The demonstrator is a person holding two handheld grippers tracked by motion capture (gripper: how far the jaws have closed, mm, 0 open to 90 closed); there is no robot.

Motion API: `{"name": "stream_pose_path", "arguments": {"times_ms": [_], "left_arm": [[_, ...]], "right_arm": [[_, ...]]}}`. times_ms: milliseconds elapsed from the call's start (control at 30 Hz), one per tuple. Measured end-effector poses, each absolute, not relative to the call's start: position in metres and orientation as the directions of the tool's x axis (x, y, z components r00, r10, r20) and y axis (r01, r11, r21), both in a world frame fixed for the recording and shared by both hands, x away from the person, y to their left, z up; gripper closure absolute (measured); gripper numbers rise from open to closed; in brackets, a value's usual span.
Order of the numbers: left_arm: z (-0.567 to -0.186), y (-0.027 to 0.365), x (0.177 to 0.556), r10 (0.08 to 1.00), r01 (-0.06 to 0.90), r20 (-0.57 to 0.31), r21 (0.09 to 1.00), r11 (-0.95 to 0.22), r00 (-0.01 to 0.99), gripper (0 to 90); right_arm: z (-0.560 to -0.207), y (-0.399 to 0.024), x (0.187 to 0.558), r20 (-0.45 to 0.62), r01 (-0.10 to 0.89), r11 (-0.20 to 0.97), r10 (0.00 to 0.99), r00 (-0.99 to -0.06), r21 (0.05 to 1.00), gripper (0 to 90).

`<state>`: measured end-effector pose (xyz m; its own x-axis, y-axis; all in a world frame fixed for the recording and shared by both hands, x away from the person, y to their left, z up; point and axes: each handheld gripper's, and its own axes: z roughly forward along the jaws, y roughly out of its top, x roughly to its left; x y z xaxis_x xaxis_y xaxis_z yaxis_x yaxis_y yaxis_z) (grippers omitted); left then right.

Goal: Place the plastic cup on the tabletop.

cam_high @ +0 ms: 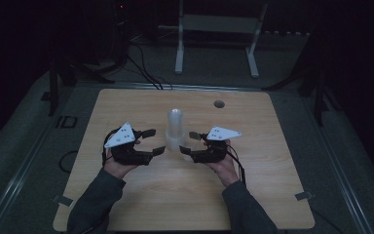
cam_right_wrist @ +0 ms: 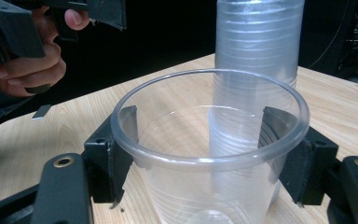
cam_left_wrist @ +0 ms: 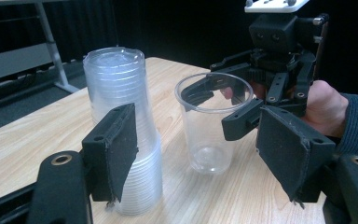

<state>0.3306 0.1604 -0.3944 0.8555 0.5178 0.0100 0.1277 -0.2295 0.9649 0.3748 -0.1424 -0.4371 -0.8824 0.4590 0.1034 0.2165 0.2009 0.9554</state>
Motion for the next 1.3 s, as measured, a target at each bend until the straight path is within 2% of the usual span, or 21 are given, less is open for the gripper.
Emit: {"name": "stream_pose_path", "arguments": {"times_ms": [1300], "left_arm": [[-0.396,0.158,0.331,0.511,0.132,0.007,0.963,-0.234,0.86,29.0]], "right_arm": [[-0.462,-0.142,0.376,0.135,0.266,0.228,0.466,-0.875,0.937,28.2]]}}
